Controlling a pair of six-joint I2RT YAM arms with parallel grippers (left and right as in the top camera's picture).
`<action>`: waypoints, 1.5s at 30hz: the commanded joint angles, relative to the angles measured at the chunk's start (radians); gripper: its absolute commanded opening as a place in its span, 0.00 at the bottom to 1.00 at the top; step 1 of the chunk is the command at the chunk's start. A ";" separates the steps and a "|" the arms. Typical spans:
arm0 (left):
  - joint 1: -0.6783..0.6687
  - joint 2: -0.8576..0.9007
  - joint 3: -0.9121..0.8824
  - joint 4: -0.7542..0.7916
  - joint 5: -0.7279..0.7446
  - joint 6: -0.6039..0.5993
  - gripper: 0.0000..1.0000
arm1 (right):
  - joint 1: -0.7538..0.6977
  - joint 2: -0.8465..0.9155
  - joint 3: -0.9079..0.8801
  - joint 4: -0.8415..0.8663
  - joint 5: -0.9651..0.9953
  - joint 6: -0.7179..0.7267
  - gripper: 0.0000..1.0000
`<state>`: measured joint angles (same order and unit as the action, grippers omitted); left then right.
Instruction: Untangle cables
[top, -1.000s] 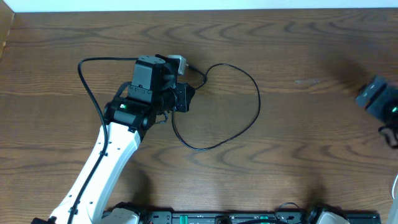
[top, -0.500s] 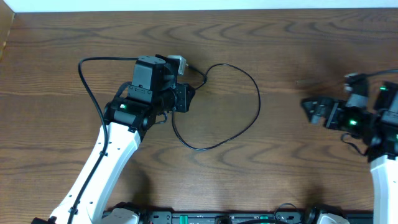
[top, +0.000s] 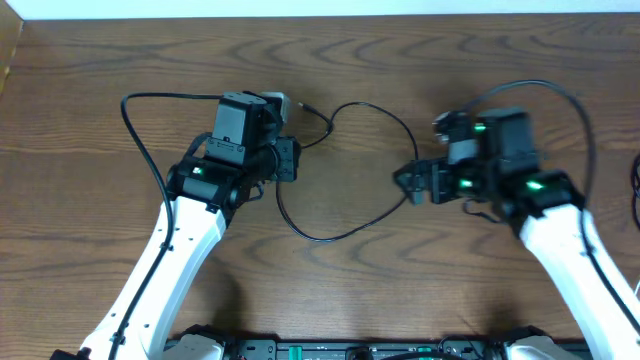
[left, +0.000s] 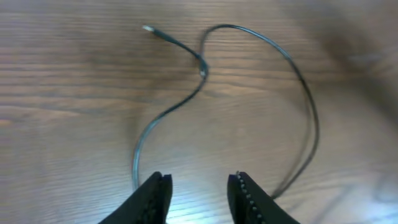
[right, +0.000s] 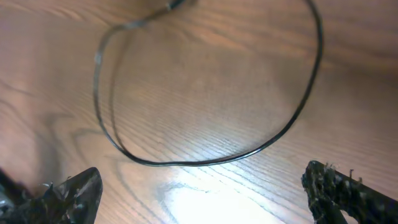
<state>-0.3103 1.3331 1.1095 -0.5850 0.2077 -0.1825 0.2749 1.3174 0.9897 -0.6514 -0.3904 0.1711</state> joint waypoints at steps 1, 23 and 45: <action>0.008 -0.007 0.007 -0.005 -0.117 0.006 0.37 | 0.053 0.074 -0.004 0.013 0.132 0.111 0.99; 0.041 -0.007 0.007 -0.013 -0.077 -0.021 0.37 | 0.203 0.351 -0.004 0.013 0.488 0.607 0.99; 0.041 -0.007 0.007 -0.013 -0.035 -0.048 0.37 | 0.231 0.395 -0.004 0.003 0.606 0.714 0.91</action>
<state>-0.2729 1.3331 1.1095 -0.5953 0.1593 -0.2169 0.5014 1.6989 0.9863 -0.6479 0.1684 0.8642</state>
